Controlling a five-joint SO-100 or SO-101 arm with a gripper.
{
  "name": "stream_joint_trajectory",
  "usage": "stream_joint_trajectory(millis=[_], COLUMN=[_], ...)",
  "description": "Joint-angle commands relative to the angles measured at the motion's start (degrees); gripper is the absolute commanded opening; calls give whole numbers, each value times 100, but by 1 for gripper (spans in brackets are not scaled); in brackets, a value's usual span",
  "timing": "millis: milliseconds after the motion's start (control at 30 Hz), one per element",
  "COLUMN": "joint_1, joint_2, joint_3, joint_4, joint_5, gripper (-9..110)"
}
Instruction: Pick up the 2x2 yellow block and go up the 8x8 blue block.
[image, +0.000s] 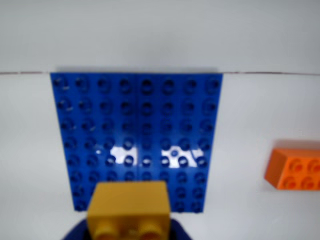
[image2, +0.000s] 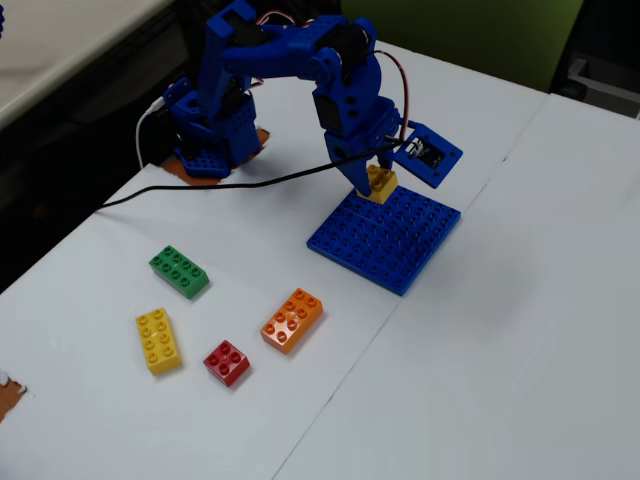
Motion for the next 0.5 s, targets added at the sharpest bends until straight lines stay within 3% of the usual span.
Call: stream_joint_trajectory(millis=[0,467], joint_1=[62,26], joint_2=[369,536], joint_3=[-281,-229], joint_4=[35,70], joint_5=[18,88], gripper=[0,0])
